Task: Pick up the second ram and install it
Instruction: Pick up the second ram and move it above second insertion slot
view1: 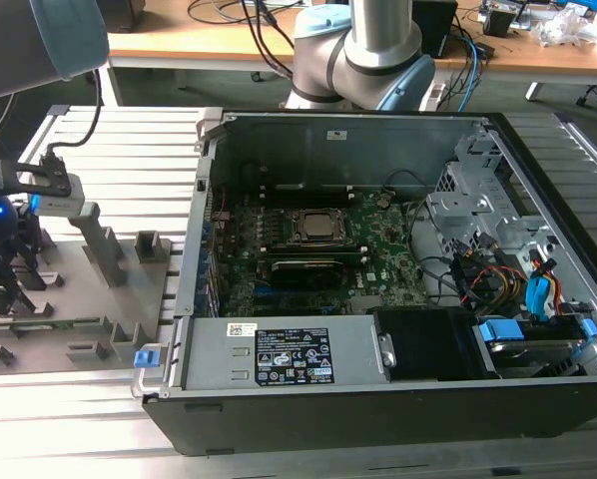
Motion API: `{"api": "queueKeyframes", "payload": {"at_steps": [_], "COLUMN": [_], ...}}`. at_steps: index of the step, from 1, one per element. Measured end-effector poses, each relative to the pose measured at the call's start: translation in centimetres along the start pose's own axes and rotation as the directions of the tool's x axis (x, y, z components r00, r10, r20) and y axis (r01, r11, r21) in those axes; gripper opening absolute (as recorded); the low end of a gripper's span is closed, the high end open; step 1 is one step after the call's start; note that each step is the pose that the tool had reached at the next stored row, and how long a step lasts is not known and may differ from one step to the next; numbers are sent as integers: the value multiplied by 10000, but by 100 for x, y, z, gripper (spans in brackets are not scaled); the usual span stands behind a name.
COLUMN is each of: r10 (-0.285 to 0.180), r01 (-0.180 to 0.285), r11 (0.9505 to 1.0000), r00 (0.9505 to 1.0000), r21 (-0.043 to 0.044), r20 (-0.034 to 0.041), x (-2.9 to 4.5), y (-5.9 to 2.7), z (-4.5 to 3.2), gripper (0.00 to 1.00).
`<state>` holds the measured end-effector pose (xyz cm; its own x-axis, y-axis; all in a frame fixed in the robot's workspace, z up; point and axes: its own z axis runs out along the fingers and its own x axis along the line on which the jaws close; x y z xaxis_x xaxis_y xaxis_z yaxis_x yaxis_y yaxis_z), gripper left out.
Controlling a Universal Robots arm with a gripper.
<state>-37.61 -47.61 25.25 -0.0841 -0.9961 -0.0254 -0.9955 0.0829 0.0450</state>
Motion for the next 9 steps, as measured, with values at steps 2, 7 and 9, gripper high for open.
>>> {"api": "queueKeyframes", "payload": {"at_steps": [2,7,9], "r10": [-5,-4,-4], "r01": [5,4,4], "r11": [10000,10000,10000], "r00": [10000,10000,10000], "r21": [0,-1,-2], "r20": [-2,-3,-3], "x": [1,2,2], "y": [-3,-9,-11], "z": [25,61,70], "gripper": [36,36,36]}}
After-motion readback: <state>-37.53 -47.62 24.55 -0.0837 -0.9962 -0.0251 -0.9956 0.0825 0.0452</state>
